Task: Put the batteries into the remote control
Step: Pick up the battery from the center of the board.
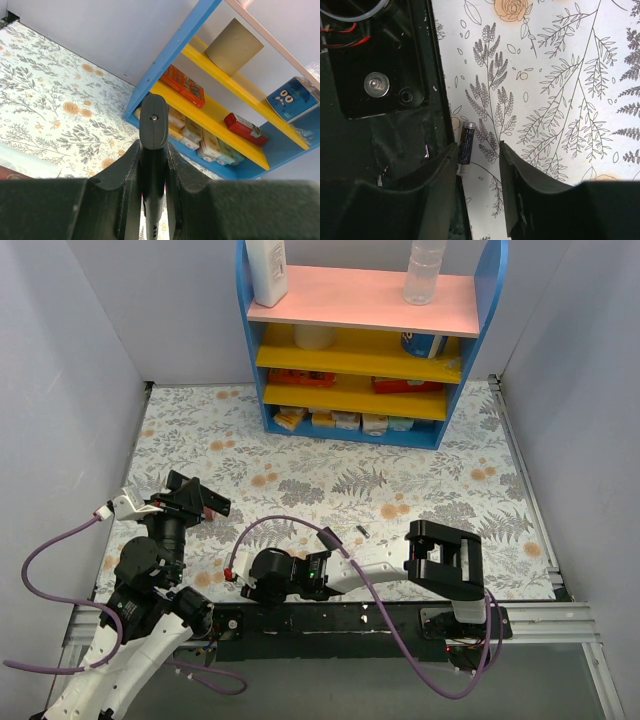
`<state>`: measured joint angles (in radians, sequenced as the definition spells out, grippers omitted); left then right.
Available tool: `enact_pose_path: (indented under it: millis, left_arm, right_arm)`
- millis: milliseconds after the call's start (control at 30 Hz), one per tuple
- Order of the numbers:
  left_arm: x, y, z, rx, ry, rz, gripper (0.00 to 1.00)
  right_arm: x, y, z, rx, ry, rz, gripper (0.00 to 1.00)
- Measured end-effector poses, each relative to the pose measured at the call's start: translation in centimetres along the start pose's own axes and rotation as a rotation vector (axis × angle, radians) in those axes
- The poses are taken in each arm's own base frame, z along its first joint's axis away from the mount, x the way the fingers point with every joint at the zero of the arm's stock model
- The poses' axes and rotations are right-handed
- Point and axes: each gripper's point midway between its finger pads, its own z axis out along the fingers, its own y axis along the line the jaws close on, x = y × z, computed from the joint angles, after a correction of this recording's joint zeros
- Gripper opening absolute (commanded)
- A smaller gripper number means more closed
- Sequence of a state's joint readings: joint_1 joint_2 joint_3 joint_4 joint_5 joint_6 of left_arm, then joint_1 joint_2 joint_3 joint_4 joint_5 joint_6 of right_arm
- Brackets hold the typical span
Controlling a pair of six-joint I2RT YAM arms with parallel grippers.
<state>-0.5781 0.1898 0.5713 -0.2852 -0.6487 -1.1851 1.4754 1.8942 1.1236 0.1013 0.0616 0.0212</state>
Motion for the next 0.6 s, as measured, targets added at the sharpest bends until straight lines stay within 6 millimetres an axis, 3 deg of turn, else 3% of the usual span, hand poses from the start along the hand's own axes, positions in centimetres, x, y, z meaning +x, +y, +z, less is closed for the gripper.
enact_pose_path:
  millis: [200,433,600]
  left_arm:
    - [0.2,0.1,0.0,-0.001,0.004,0.013,0.00]
    - [0.4,0.2,0.1,0.001,0.008,0.021,0.00]
    - [0.4,0.1,0.1,0.002,0.008,0.022,0.00]
  right_arm:
    - [0.6,-0.4,0.7,0.032,0.032,-0.005,0.36]
    - [0.6,-0.8,0.7,0.058,0.036,-0.008,0.12]
    - [0.9,-1.6,0.4,0.102,0.034,-0.007,0.05]
